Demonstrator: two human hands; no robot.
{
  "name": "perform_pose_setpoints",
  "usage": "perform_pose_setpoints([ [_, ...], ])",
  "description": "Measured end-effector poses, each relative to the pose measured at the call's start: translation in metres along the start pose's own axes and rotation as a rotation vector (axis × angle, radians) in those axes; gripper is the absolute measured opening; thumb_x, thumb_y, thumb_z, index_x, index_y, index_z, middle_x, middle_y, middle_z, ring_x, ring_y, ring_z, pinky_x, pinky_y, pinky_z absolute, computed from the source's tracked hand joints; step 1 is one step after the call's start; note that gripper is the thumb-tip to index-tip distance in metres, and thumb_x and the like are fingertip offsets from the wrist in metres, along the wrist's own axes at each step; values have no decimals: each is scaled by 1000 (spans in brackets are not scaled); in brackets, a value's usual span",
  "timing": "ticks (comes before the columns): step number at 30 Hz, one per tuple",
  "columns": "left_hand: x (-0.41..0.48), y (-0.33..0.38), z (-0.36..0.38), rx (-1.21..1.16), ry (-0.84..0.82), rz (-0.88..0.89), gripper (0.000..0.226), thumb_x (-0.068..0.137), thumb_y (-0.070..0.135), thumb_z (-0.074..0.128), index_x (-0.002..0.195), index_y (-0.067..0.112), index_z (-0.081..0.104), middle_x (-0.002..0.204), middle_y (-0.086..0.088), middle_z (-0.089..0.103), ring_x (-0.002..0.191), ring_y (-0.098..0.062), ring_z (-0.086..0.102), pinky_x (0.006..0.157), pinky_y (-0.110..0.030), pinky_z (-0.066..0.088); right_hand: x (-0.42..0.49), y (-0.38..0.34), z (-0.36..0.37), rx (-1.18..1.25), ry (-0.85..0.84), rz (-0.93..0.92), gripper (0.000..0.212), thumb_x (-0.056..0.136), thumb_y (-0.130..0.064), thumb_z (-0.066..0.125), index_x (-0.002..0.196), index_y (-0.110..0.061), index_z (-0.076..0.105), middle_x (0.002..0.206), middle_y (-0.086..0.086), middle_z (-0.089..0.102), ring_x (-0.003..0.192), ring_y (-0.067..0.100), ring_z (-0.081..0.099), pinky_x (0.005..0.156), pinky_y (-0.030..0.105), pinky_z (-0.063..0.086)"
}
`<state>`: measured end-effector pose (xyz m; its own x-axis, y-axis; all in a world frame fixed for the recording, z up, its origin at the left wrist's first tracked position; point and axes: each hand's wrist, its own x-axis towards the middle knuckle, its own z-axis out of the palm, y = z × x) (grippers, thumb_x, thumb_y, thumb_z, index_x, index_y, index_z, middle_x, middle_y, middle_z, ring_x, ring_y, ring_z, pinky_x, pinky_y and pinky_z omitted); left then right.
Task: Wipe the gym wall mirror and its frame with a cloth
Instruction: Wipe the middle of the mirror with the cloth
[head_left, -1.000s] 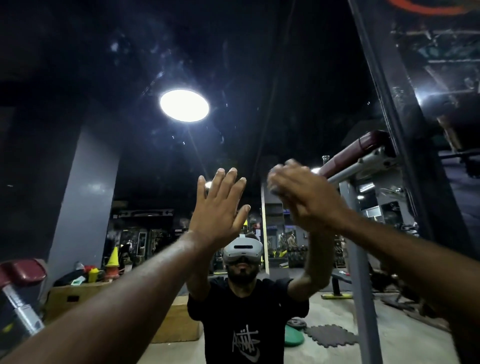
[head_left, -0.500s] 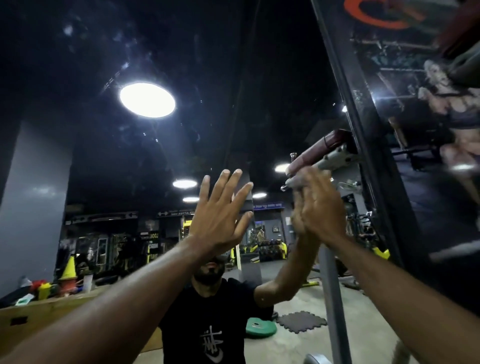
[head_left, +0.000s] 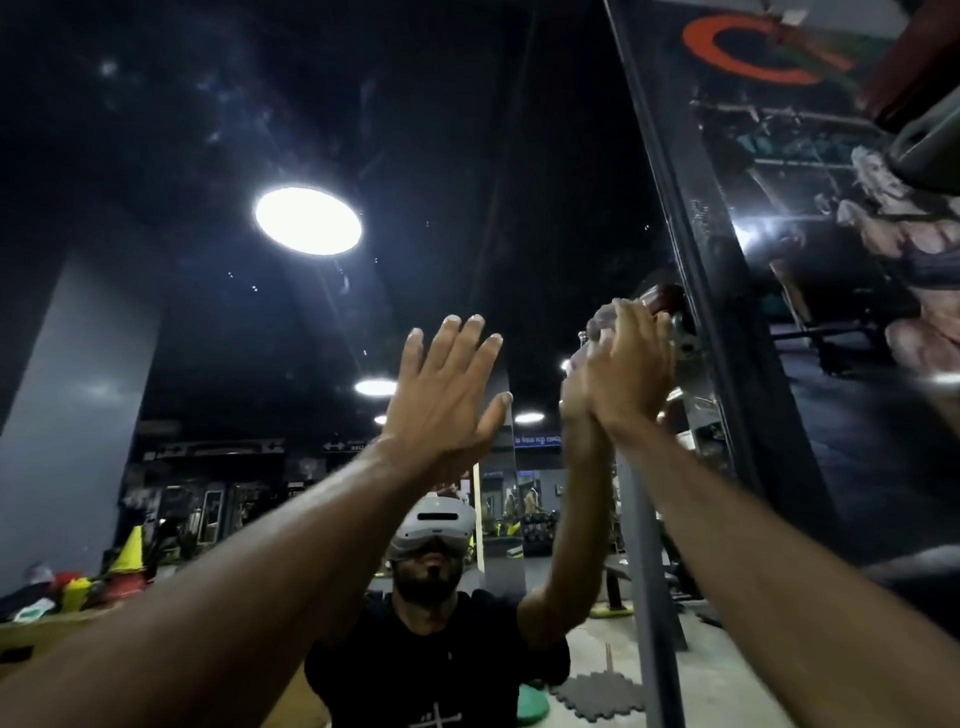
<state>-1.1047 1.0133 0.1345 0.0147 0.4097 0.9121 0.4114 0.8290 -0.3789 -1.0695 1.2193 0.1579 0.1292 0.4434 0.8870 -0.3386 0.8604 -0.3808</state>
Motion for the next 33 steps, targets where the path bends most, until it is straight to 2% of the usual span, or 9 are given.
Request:
perform_pose_setpoints([
  [2, 8, 9, 7, 11, -24, -7, 68, 101, 54, 28, 160, 20, 19, 171, -8, 9, 158, -26, 2, 125, -53, -1, -11, -21, 10, 0, 9, -75, 44, 97, -11, 55, 138, -27, 51, 147, -2, 47, 142, 24, 38, 120, 51, 30],
  [6, 7, 18, 14, 22, -5, -57, 71, 97, 50, 26, 159, 17, 21, 170, -11, 12, 157, -28, 5, 126, -56, 2, 9, 19, -8, -89, -344, -610, 55, 99, -13, 56, 149, -32, 42, 159, -5, 37, 152, 22, 25, 123, 39, 20],
  [9, 3, 25, 13, -4, -7, -37, 70, 96, 50, 27, 159, 19, 26, 169, -10, 16, 157, -29, 9, 125, -56, 4, 66, 62, -27, -101, -149, -340, 40, 95, -19, 56, 130, -38, 53, 143, -1, 50, 139, 26, 41, 117, 47, 37],
  [11, -3, 32, 15, -14, -4, -17, 71, 97, 54, 28, 158, 19, 28, 169, -10, 17, 157, -30, 9, 125, -55, 3, 65, 71, -27, -151, -51, -198, 43, 102, -22, 50, 144, -28, 48, 155, 2, 43, 152, 30, 25, 124, 48, 23],
  [14, -19, 43, 20, 16, 2, 27, 70, 96, 54, 33, 156, 18, 34, 168, -13, 20, 156, -30, 14, 125, -55, 6, 0, 68, -25, -125, -84, -298, 54, 104, -18, 49, 156, -23, 37, 163, 0, 35, 155, 20, 17, 126, 47, 20],
  [19, -70, 53, 26, 52, -26, 119, 69, 98, 54, 33, 154, 15, 39, 165, -14, 31, 154, -32, 24, 122, -60, 20, -59, 114, -70, -224, -475, -688, 68, 98, -24, 59, 159, -32, 29, 167, -4, 25, 157, 18, 11, 123, 54, 25],
  [25, -114, 16, 13, 53, -18, -57, 68, 99, 47, 33, 158, 13, 33, 168, -10, 23, 156, -32, 18, 120, -65, 16, -95, 69, -42, -100, 25, 146, 61, 99, -18, 52, 156, -29, 33, 165, -2, 30, 156, 24, 15, 125, 51, 21],
  [30, -118, 9, 8, 25, -45, -82, 69, 98, 47, 35, 157, 9, 34, 167, -12, 24, 155, -33, 20, 120, -64, 20, -136, 24, -21, -136, -312, -421, 67, 99, -13, 56, 156, -33, 28, 167, -6, 25, 157, 19, 9, 127, 45, 10],
  [33, -121, 4, 7, 20, -54, -75, 71, 100, 51, 32, 159, 11, 30, 168, -12, 22, 156, -32, 17, 122, -62, 17, -98, 65, -49, -208, -528, -775, 66, 95, -21, 64, 154, -33, 37, 165, -5, 30, 155, 22, 19, 124, 52, 21],
])
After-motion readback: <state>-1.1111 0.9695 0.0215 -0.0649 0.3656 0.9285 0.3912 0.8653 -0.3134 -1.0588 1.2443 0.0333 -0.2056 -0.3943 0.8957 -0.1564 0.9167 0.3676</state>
